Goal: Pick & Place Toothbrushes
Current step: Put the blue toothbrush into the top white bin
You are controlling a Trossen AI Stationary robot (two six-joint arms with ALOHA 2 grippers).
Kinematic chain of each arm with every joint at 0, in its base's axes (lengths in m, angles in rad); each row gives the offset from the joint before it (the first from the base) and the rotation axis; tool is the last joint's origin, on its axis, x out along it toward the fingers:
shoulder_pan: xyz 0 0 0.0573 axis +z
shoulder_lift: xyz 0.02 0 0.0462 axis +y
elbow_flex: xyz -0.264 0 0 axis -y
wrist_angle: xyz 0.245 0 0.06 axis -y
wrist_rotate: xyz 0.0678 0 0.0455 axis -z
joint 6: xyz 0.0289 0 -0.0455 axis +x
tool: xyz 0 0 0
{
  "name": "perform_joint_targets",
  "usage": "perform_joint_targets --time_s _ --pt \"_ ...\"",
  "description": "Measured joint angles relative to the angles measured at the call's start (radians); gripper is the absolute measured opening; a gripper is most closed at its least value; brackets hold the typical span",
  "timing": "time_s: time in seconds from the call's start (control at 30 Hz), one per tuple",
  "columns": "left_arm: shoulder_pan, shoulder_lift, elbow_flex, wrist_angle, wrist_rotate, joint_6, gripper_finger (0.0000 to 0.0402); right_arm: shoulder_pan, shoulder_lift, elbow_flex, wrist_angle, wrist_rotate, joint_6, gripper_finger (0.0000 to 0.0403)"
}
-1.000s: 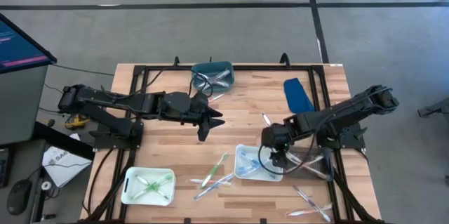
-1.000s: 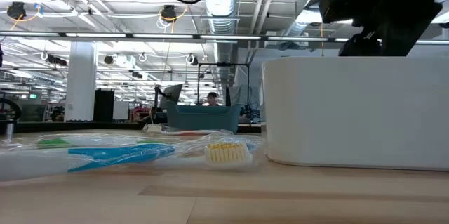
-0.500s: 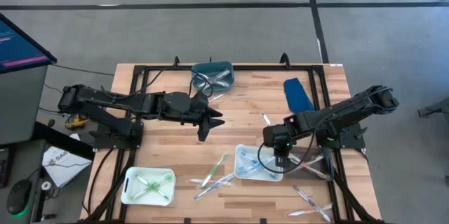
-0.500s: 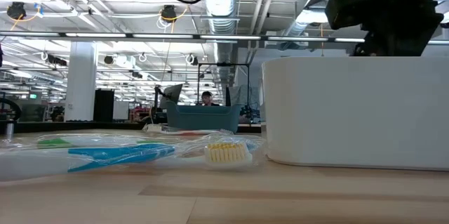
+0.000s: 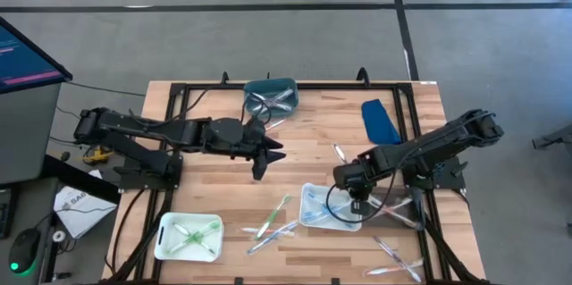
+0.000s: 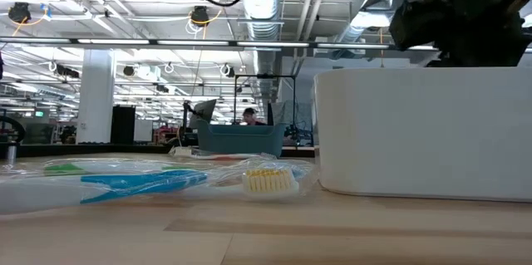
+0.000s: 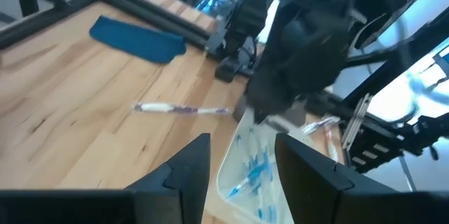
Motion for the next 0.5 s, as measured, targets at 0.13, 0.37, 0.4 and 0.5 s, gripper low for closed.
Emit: perform_joint_targets --time_s 0.13,0.37,0.4,0.5 --pt "0.000 0.000 -0.045 0.006 0.000 -0.041 0.0153 -0.001 -0.003 0.018 0.003 0.011 0.000 0.0001" --pt "-0.001 0.000 -0.111 0.101 0.000 -0.083 0.0153 -0.003 -0.008 0.123 -0.025 0.052 -0.046 0.0001" --pt "-0.003 0.000 -0.113 0.113 -0.001 -0.083 0.0153 -0.001 -0.009 0.130 -0.025 0.050 -0.058 0.0001" --pt "-0.005 0.000 -0.113 0.133 -0.001 -0.083 0.0153 0.011 -0.007 0.131 -0.038 0.043 -0.092 0.0001"
